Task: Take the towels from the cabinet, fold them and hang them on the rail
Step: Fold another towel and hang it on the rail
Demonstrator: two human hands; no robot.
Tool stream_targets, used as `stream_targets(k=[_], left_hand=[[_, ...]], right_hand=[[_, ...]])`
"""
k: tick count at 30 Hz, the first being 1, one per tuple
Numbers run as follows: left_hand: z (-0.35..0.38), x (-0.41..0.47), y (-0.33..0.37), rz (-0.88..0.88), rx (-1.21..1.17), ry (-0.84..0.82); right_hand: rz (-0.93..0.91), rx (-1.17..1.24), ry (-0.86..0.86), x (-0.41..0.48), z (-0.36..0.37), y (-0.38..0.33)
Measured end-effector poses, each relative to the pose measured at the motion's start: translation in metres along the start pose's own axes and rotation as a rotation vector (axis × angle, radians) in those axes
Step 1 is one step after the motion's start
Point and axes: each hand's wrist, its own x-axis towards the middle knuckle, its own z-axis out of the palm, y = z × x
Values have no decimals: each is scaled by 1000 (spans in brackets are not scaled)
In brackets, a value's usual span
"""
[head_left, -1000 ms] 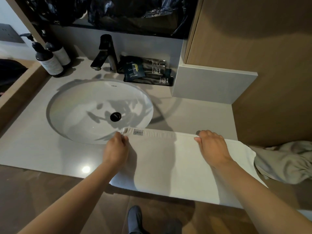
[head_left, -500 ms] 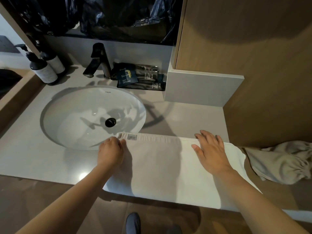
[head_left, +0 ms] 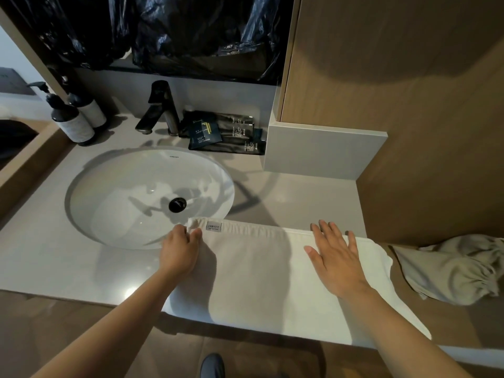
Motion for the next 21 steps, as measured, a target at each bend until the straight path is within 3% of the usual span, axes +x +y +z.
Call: stream_targets(k=[5,12,16,21], left_hand=[[-7,-11,3,69,-120,8],[-27,-18,-23,-41,-136,-269],[-30,-39,-45,-56,-66,-327],[-27,-56,-58,30,-26,-312]], right_hand=[[47,42,-21,2,-4,-7],[-15,218,-10,-37,1,-80],[-33,49,-44,-54,23,-108],[-26,4,16,-57,30,-108]])
